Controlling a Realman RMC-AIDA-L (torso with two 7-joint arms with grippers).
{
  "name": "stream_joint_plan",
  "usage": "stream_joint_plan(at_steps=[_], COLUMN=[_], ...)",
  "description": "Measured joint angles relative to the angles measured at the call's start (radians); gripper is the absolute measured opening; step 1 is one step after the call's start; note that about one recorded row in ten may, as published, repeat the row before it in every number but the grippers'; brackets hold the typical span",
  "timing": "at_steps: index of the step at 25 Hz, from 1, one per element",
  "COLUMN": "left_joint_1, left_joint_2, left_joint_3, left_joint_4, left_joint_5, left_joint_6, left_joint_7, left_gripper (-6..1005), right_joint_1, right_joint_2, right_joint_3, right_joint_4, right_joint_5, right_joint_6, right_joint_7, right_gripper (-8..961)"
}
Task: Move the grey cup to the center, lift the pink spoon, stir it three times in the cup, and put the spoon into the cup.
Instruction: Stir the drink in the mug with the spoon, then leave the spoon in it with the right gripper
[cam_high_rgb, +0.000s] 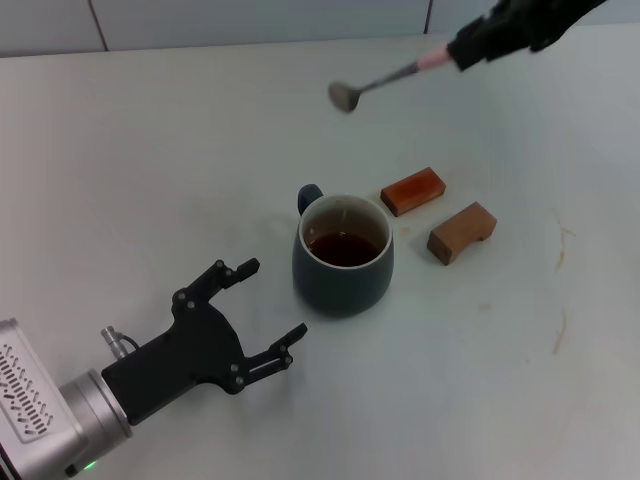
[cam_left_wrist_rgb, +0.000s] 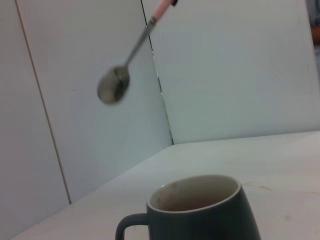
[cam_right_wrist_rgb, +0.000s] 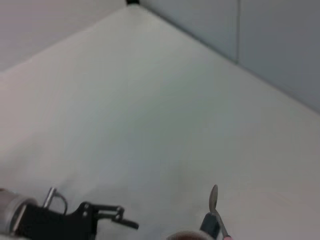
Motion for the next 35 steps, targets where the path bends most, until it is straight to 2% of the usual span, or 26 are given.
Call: stream_joint_plan(at_steps=[3, 7, 22, 27, 35], left_joint_1=[-0.002, -0.002, 0.002, 0.002, 0.000], left_joint_2=[0.000, 0.000, 0.000, 0.000, -0.001], left_joint_3=[0.000, 0.000, 0.000, 0.000, 0.000], left_joint_4=[0.001, 0.001, -0.003, -0.006, -0.009], left_joint_5=[0.000, 0.000, 0.000, 0.000, 0.004], left_joint_6=[0.000, 0.000, 0.000, 0.001, 0.004], left_joint_7=[-0.001, -0.001, -0.003, -0.003, -0.002], left_gripper=[863, 863, 863, 863, 863], right_joint_1=[0.029, 0.059, 0.054, 0.039, 0.066], right_joint_2=[0.011, 0.042, 0.056, 0.060, 0.083], right_joint_3=[-0.041, -0.073, -0.090, -0.116, -0.148], right_joint_4=[0.059, 0.059, 0.009, 0.060, 0.206], right_joint_5=[-0.016, -0.081, -0.117, -0.146, -0.219], right_joint_6=[0.000, -0.008, -0.128, -0.108, -0.026], right_joint_7=[0.002, 0.008, 0.066, 0.054, -0.005], right_gripper=[125, 125, 125, 125, 125])
